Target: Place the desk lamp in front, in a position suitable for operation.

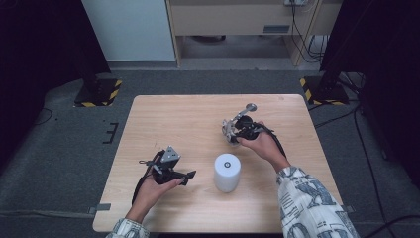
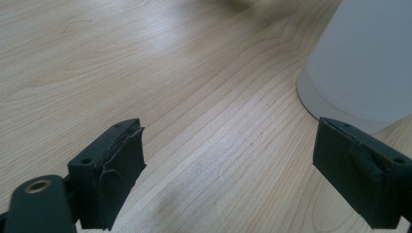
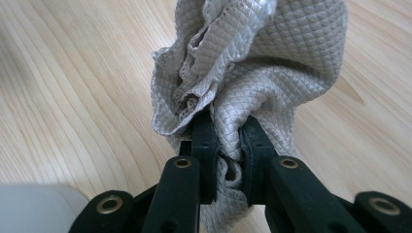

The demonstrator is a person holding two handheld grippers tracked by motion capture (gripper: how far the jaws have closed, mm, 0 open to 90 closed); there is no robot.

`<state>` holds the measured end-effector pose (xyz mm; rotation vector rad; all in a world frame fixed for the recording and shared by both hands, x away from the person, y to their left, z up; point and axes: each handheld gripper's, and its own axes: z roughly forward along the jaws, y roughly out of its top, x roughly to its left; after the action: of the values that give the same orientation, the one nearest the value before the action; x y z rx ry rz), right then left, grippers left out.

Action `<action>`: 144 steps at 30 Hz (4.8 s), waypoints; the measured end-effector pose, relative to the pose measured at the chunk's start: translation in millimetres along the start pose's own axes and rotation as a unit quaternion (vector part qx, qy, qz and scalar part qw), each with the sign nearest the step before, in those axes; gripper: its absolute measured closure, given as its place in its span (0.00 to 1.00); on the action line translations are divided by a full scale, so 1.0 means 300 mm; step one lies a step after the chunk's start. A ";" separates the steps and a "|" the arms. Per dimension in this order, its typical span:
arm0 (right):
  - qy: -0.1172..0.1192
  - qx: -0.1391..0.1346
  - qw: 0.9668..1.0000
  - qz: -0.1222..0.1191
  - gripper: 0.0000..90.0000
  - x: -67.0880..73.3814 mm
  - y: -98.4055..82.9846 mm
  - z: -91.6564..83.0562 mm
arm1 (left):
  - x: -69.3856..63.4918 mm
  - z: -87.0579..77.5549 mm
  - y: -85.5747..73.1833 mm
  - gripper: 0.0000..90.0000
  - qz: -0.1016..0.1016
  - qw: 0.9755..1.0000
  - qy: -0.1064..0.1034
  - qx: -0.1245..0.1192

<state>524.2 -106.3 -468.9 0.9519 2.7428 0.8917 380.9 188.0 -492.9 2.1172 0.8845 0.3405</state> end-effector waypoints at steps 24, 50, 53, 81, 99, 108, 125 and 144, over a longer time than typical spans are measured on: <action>0.047 0.039 0.994 -0.092 0.74 0.185 0.228 0.076 | 0.013 0.009 0.004 0.12 0.004 1.000 0.007 0.006; 0.008 -0.026 0.998 -0.057 0.38 0.141 0.170 -0.054 | 0.015 0.026 0.027 0.12 0.004 1.000 0.013 -0.004; -0.006 -0.037 0.998 -0.048 0.38 0.110 0.136 -0.078 | 0.016 0.038 0.039 0.12 0.001 1.000 0.010 -0.006; -0.074 -0.077 0.994 0.034 0.29 0.022 -0.326 -0.195 | 0.070 0.116 0.113 0.11 0.016 1.000 0.017 0.017; -0.080 -0.106 0.990 0.046 0.35 0.099 -0.540 -0.227 | 0.078 0.180 0.220 0.11 0.085 0.992 -0.005 0.089; -0.075 -0.104 0.990 0.055 0.36 0.103 -0.562 -0.227 | 0.066 0.267 0.283 0.11 0.114 0.987 -0.007 0.116; -0.059 -0.109 0.991 0.041 0.29 0.123 -0.552 -0.225 | 0.072 0.370 0.243 0.45 0.079 0.983 -0.055 0.157; -0.028 -0.128 0.991 0.010 0.16 0.178 -0.514 -0.236 | 0.028 0.109 0.145 0.88 0.034 0.993 -0.035 0.111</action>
<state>379.4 -207.2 -492.5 0.9415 2.4978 1.1675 424.1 156.1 -481.2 2.3528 0.8434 0.2100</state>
